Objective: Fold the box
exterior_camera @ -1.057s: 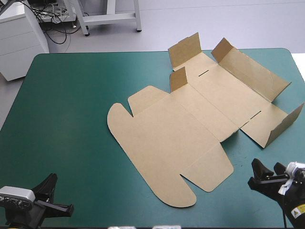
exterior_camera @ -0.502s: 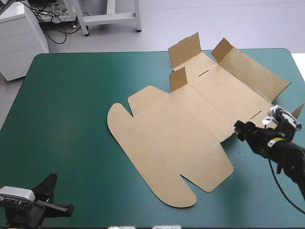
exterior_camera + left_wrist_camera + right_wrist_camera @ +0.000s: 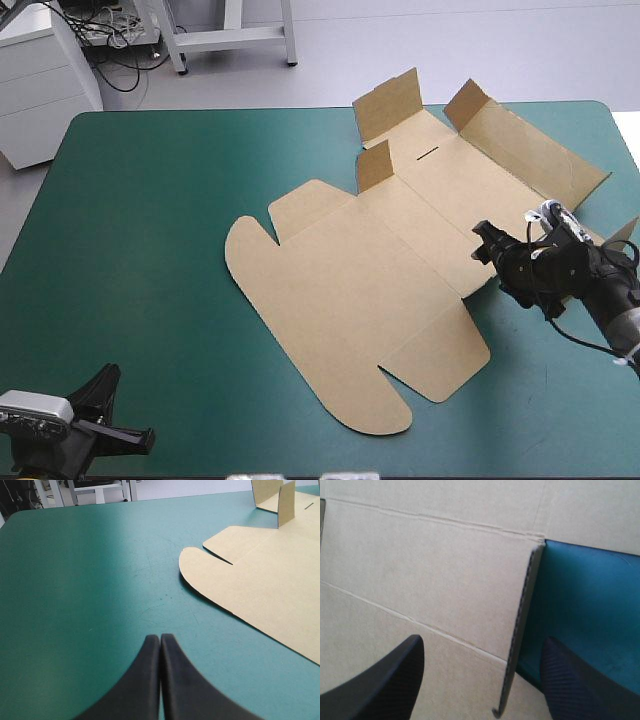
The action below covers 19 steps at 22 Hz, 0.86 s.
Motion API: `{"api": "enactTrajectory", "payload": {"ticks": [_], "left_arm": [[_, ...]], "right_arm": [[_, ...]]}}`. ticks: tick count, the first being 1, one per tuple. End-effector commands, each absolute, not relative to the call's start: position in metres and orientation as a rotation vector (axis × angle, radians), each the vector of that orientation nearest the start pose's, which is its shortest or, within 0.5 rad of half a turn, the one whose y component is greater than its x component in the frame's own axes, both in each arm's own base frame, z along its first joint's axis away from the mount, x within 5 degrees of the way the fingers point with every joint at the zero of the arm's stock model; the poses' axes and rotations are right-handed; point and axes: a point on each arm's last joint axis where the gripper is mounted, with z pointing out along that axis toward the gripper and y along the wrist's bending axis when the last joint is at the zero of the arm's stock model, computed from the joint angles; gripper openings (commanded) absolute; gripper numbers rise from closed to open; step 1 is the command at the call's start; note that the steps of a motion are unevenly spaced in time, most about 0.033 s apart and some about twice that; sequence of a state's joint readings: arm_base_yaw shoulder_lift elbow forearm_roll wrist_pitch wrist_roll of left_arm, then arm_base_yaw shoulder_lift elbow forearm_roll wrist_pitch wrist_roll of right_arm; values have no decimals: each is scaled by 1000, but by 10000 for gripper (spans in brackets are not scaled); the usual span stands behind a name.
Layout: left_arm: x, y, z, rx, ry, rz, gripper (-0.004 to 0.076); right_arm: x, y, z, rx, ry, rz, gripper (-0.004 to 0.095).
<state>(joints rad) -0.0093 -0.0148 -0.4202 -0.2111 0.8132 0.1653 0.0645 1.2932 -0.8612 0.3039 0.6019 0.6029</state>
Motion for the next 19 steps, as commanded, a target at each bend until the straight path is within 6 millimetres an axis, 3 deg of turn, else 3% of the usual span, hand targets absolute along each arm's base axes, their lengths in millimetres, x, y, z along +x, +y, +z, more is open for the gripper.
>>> {"api": "enactTrajectory", "payload": {"ticks": [1,5,7,8,9,12,19], "left_arm": [[7,-14,288,120,1747,-144,-32],[7,-14,288,120,1747,-144,-32],[7,-14,288,120,1747,-144,-32],[7,-14,288,120,1747,-144,-32],[7,-14,288,120,1747,-144,-32],[7,-14,288,120,1747,-144,-32],[7,-14,288,120,1747,-144,-32]], "right_arm": [[267,29,283,969,2270,628,616],[276,27,269,1023,2300,608,519],[278,27,264,1087,2304,616,291],[279,28,262,1104,2304,620,52],[279,28,262,1096,2308,617,-27],[276,29,261,927,2403,563,-4],[283,32,277,309,2653,390,-4]]}}
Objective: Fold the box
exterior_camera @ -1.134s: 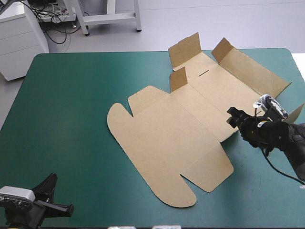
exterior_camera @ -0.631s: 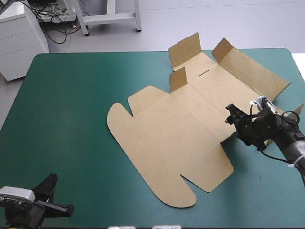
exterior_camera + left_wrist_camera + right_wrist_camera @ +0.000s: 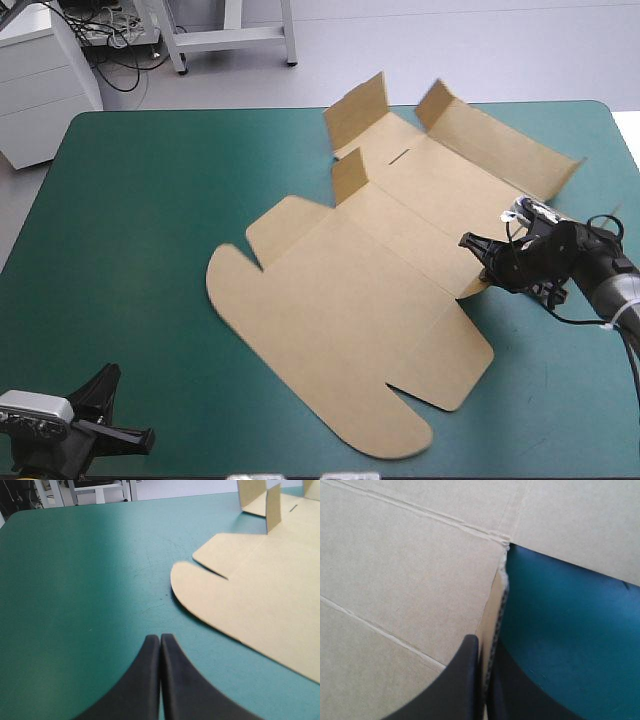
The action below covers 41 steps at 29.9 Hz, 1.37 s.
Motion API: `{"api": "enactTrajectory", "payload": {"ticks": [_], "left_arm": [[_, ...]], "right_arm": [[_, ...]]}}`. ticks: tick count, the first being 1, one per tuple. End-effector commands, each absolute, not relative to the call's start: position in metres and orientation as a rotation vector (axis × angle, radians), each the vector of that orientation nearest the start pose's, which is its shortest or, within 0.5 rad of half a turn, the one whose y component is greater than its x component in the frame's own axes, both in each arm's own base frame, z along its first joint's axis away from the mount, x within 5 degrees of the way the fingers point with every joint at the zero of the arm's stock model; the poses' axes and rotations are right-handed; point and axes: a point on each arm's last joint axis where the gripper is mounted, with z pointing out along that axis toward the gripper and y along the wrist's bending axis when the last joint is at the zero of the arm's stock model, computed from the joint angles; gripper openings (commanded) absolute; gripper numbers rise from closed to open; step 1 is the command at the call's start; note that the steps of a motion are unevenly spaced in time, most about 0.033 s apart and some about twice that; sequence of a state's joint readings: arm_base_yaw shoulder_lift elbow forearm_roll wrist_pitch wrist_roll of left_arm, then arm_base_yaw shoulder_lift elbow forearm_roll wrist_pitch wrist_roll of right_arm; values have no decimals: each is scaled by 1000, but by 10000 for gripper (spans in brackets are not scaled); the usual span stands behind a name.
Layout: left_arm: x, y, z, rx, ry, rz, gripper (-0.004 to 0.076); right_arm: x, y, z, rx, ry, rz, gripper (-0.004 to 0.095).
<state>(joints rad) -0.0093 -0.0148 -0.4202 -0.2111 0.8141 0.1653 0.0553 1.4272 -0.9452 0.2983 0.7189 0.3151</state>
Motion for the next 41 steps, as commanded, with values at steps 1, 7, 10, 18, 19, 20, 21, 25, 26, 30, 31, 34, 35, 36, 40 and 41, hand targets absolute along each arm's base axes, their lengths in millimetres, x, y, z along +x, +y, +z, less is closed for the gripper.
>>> {"api": "enactTrajectory", "payload": {"ticks": [1,7,10,18,19,20,21,25,26,30,31,34,35,36,40,41], "left_arm": [[7,-14,288,120,1747,-144,-32],[7,-14,288,120,1747,-144,-32],[7,-14,288,120,1747,-144,-32],[7,-14,288,120,1747,-144,-32],[7,-14,288,120,1747,-144,-32],[7,-14,288,120,1747,-144,-32],[7,-14,288,120,1747,-144,-32],[7,-14,288,120,1747,-144,-32],[7,-14,288,120,1747,-144,-32],[7,-14,288,120,1748,-144,-32],[7,-14,288,120,1748,-144,-32],[7,-14,288,120,1748,-144,-32],[7,-14,288,120,1748,-144,-32],[7,-14,288,120,1748,-144,-32],[7,-14,288,120,1748,-144,-32],[7,-14,288,120,1748,-144,-32]], "right_arm": [[286,32,281,257,2670,369,-4],[307,34,311,3,2648,326,-4],[318,36,327,-98,2647,325,-4],[347,64,357,-465,2610,275,-4],[349,72,361,-543,2600,264,-4],[351,78,362,-619,2594,259,-4],[352,83,365,-695,2579,253,-4],[355,111,375,-931,2470,216,-4],[355,118,377,-978,2442,206,-4],[357,140,381,-1130,2339,145,-4],[358,146,380,-1164,2315,141,-4],[360,159,379,-1268,2247,126,-4],[361,163,378,-1303,2226,121,-4],[363,167,376,-1342,2206,115,-4],[365,183,369,-1499,2107,84,-4],[365,188,366,-1556,2063,68,-5]]}}
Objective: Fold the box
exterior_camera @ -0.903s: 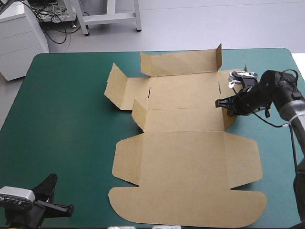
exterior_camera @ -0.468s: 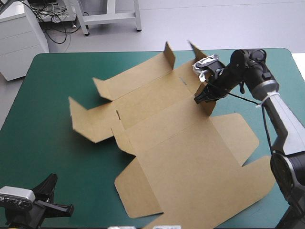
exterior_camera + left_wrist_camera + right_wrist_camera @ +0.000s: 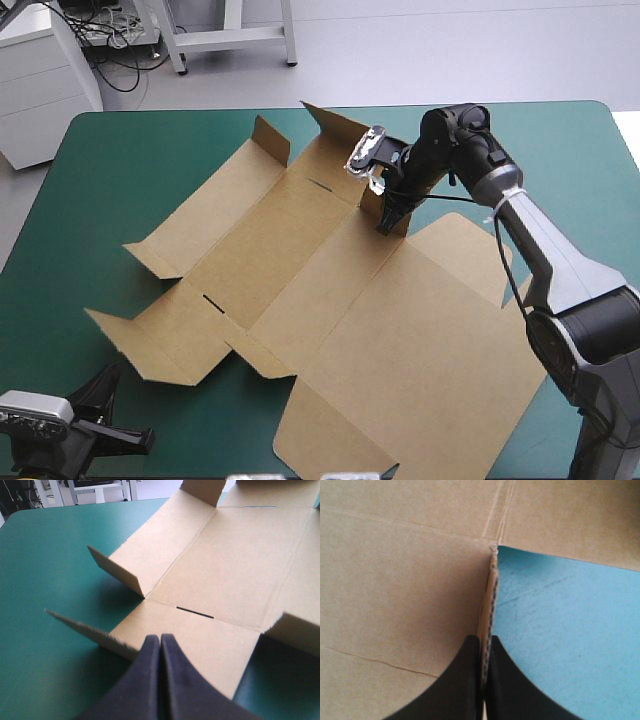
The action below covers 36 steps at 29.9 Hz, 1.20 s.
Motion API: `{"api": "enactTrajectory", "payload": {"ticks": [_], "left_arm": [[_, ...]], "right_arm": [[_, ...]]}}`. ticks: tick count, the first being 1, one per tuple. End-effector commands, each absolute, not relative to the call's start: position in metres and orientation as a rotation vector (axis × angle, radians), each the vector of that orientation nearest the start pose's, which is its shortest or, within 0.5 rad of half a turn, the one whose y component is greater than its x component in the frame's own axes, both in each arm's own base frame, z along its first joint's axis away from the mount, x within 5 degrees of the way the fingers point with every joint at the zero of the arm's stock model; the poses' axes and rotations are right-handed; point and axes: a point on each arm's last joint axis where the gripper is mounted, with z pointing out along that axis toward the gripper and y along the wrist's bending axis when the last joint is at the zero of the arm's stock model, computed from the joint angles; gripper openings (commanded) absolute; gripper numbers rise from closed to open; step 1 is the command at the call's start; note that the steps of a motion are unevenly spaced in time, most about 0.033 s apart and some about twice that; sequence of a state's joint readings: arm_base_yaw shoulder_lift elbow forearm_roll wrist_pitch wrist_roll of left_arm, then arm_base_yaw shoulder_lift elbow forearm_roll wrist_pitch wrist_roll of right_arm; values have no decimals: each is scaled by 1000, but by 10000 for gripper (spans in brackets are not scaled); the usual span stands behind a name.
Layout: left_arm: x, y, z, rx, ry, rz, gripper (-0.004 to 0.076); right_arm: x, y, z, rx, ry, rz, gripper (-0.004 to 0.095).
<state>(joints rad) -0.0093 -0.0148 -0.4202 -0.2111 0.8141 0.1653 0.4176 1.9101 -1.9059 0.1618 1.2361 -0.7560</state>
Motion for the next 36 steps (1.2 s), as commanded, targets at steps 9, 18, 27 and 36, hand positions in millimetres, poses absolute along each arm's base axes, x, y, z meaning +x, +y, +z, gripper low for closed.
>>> {"api": "enactTrajectory", "payload": {"ticks": [9,18,27,36], "left_arm": [[7,-14,288,120,1748,-144,-32],[7,-14,288,120,1748,-144,-32],[7,-14,288,120,1748,-144,-32],[7,-14,288,120,1748,-144,-32]], "right_arm": [[367,222,360,-1711,1816,-36,-23],[375,237,343,-1808,1711,-64,-23],[375,245,340,-1876,1583,-41,110],[374,245,348,-1839,1593,-27,515]]}}
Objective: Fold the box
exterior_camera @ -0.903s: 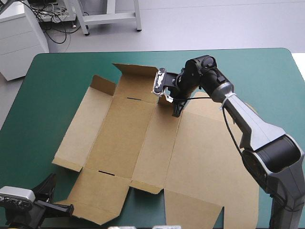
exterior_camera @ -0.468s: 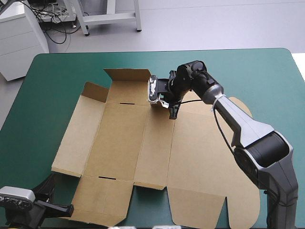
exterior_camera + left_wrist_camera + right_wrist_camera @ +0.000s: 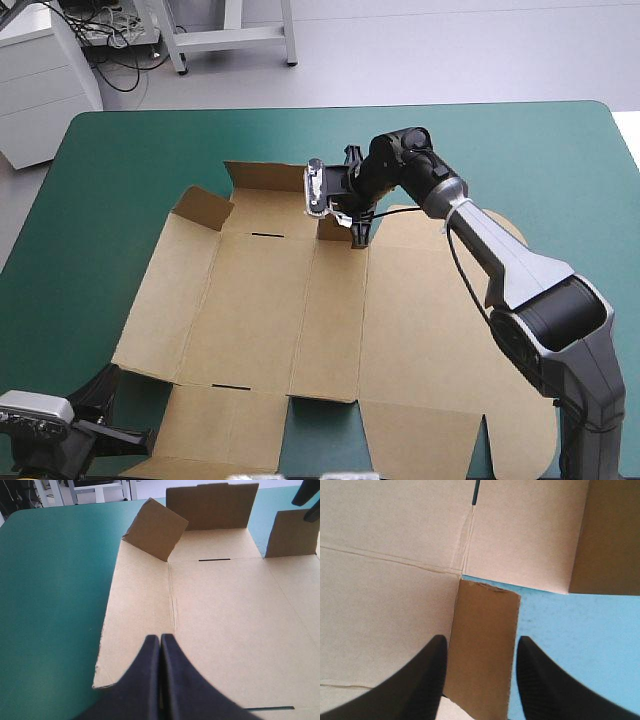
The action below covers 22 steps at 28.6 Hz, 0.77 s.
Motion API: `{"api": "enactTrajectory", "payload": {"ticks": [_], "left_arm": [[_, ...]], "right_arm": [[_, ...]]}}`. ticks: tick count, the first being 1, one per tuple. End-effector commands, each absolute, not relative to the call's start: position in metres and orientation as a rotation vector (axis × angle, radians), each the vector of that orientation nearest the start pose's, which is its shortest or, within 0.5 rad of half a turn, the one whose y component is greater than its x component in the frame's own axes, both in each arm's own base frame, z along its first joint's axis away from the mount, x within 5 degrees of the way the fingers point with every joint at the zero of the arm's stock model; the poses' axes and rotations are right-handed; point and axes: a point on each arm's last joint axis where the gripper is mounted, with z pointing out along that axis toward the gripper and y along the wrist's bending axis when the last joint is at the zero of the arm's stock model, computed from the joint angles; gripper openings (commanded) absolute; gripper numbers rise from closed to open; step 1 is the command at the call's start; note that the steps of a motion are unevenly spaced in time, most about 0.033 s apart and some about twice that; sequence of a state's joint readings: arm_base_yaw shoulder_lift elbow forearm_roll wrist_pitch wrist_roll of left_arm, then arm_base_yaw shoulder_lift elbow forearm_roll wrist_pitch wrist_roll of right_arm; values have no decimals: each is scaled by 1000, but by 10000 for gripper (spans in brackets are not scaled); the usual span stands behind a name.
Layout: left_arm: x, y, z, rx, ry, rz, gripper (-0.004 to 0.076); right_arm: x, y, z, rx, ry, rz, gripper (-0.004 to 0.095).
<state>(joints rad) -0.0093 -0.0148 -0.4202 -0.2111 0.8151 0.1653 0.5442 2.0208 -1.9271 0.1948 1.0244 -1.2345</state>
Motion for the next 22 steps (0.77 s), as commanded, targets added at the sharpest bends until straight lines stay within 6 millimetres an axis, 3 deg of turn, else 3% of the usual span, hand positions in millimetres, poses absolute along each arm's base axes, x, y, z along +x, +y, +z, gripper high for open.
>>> {"api": "enactTrajectory", "payload": {"ticks": [1,5,11,18,21,22], "left_arm": [[7,-14,288,120,1748,-144,-32],[7,-14,288,120,1748,-144,-32],[7,-14,288,120,1748,-144,-32],[7,-13,288,121,1749,-139,-23],[7,-13,288,121,1749,-139,25],[7,-13,288,123,1749,-134,98]], "right_arm": [[373,244,353,-1812,1608,-16,509],[372,240,369,-1704,1705,-5,447],[372,228,391,-1526,1876,-74,-24],[370,214,400,-1226,2118,-85,0],[370,201,398,-1009,2284,-113,0],[372,190,403,-834,2335,-112,0]]}}
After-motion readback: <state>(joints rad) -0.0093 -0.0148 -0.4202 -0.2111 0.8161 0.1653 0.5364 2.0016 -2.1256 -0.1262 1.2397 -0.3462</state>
